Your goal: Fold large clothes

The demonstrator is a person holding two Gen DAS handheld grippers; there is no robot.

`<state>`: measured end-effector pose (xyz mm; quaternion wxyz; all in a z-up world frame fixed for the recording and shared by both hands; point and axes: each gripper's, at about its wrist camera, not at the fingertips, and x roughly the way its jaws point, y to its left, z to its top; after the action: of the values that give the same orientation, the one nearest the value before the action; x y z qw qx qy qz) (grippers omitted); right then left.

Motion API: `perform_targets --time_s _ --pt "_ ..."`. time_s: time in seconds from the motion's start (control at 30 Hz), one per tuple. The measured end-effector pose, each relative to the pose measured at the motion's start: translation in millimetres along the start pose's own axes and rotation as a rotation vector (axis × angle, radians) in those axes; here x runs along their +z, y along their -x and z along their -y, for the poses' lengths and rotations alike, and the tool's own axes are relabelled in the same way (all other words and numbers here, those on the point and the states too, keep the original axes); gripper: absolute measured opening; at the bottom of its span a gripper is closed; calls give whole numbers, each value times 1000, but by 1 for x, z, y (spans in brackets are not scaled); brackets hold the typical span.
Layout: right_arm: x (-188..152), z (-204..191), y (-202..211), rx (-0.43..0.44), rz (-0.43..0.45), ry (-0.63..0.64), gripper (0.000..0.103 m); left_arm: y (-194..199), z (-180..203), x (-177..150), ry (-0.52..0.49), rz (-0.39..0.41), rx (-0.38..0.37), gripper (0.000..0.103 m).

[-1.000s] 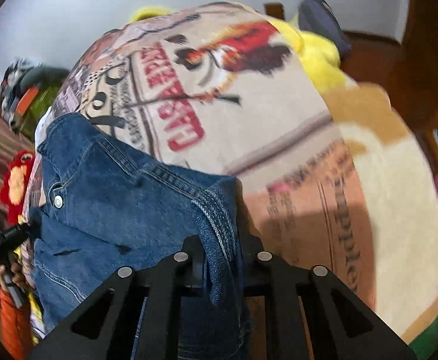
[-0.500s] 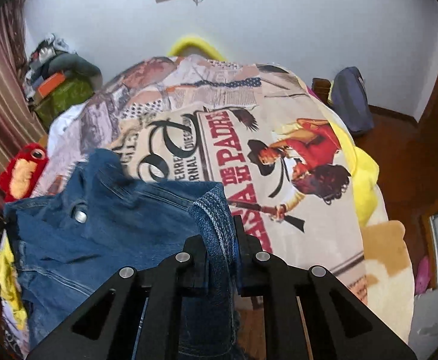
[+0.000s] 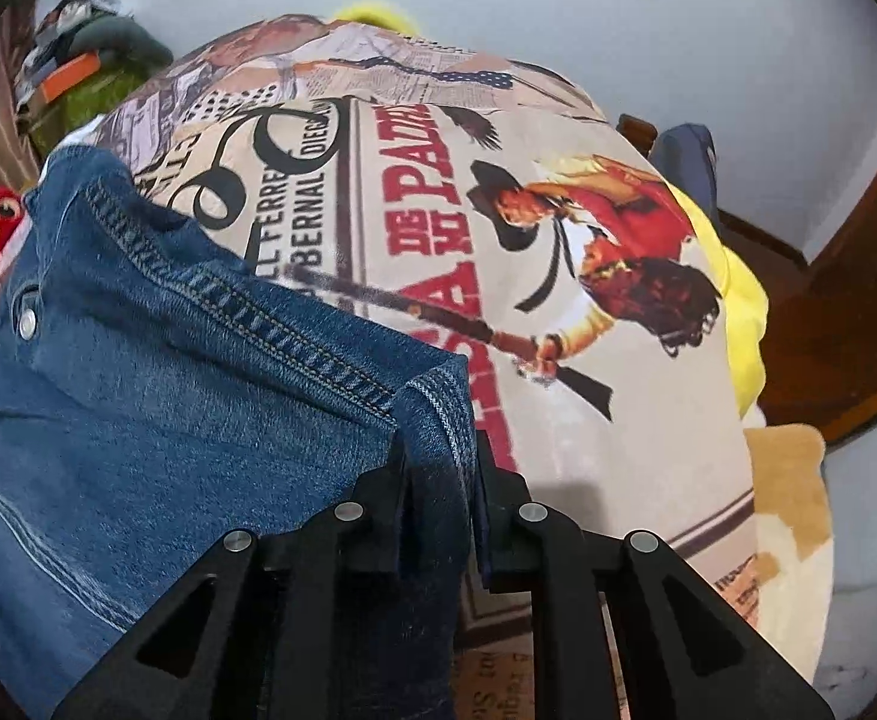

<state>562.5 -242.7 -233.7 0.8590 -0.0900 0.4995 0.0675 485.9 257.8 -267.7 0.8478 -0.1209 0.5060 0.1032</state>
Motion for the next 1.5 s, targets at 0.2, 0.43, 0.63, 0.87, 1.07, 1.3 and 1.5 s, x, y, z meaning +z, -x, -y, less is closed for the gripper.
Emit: perform_targets --time_s 0.2,0.43,0.63,0.87,1.07,1.3,1.5 --pt "-2 -4 8 -41 -27 22 14 11 8 -7 -65 -31 36 22" --pt "-3 -8 45 -72 39 6 14 66 24 -14 -129 42 14 29" --pt "-6 -14 92 -137 210 14 14 93 65 -30 -221 114 -66 57" --pt "-17 -17 96 150 65 2 14 47 98 -63 -338 -11 -41 58" --pt "-61 -59 70 131 -23 176 14 39 97 -78 -363 42 35 76" --pt "-84 -60 79 57 86 254 14 40 73 -88 -346 46 94 80" --pt "-92 -35 78 -14 41 210 14 53 44 -96 -270 25 71 80"
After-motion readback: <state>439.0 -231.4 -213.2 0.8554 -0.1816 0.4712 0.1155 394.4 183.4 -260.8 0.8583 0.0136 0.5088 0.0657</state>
